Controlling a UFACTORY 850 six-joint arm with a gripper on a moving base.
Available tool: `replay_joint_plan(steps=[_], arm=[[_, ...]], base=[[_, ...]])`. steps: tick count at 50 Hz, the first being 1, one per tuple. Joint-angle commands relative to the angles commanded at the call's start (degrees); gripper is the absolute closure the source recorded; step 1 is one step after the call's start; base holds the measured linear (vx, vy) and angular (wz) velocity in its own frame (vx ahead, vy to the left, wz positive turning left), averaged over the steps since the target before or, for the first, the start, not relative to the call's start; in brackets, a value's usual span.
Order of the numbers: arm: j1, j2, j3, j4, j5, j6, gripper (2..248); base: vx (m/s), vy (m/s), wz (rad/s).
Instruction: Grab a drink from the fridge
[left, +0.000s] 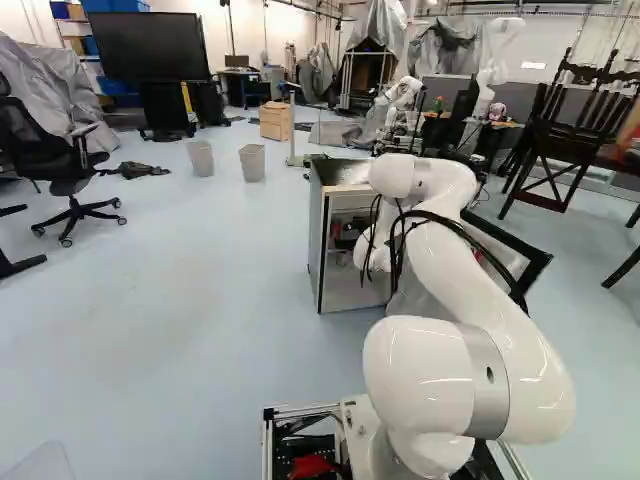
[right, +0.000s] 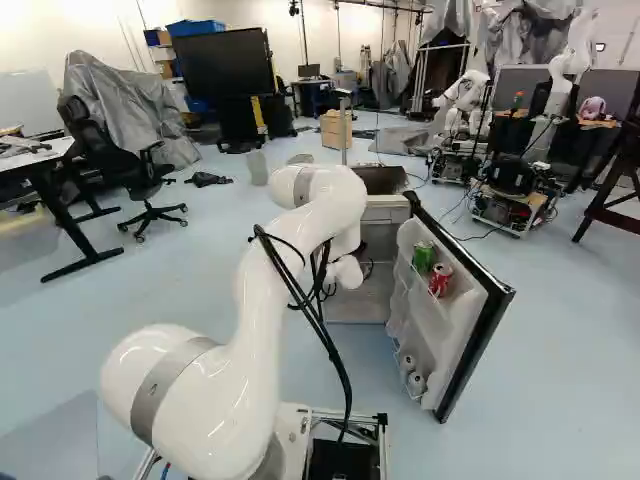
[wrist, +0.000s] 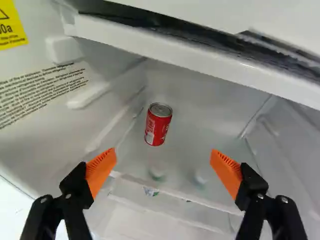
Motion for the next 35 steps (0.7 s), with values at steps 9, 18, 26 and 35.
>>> replay_joint_plan(steps=[9, 18, 26, 35], arm=[[0.12, -0.28, -0.51, 0.0, 0.0, 0.0, 3], [0.13, -0.32, -0.58, 0.0, 0.0, 3.23, 3], [0.14, -0.32, -0.58, 0.0, 0.0, 7.76, 3], [0.14, -0.32, -0.58, 0.0, 0.0, 12.15, 3]], base=[[0.0, 0.0, 0.0], [0.0, 0.0, 0.0], [0.0, 0.0, 0.0], [0.0, 0.0, 0.0]])
